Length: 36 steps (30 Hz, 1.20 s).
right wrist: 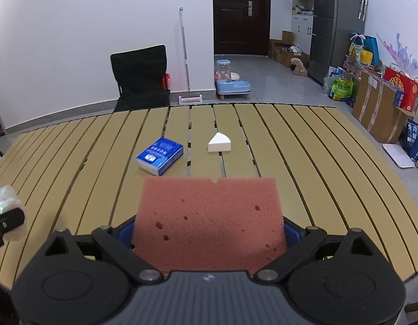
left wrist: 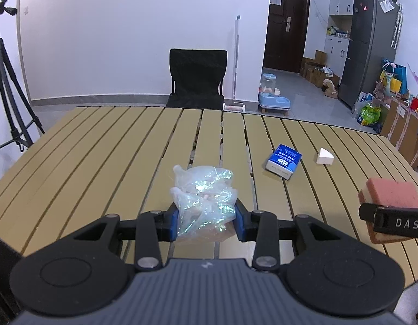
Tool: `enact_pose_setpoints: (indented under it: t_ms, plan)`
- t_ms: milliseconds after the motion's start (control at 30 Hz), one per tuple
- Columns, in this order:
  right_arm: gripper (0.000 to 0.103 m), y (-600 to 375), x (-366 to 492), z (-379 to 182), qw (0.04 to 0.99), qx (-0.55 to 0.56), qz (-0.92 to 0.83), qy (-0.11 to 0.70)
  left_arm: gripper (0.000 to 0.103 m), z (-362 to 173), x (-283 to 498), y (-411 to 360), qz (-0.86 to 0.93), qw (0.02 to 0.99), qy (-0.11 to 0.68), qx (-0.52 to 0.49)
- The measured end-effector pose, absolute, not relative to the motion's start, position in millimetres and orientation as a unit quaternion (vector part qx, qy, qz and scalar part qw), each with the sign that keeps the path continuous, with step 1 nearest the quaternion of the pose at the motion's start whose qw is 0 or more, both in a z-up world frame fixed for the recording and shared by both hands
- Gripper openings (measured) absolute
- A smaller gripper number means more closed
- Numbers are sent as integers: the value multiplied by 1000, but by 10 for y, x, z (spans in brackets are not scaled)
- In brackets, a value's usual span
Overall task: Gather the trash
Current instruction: 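Lift the sponge and bag and carry both tools over the black bin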
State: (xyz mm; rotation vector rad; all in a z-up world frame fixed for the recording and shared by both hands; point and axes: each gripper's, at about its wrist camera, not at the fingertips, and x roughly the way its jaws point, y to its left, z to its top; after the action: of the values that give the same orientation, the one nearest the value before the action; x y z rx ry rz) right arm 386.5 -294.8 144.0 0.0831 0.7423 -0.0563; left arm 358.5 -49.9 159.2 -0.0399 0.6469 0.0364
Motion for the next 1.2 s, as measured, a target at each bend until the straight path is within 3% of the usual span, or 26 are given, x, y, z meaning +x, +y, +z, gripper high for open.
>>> enact_pose_setpoints:
  t_ms: [633, 1200]
  plan:
    - [98, -2753, 2561, 1574, 943, 33, 15, 331, 38, 1785, 2331, -525, 20, 958, 287, -14]
    - [98, -2527, 1289, 1247, 944, 37, 58, 322, 38, 1472, 1181, -426, 8, 957, 290, -9]
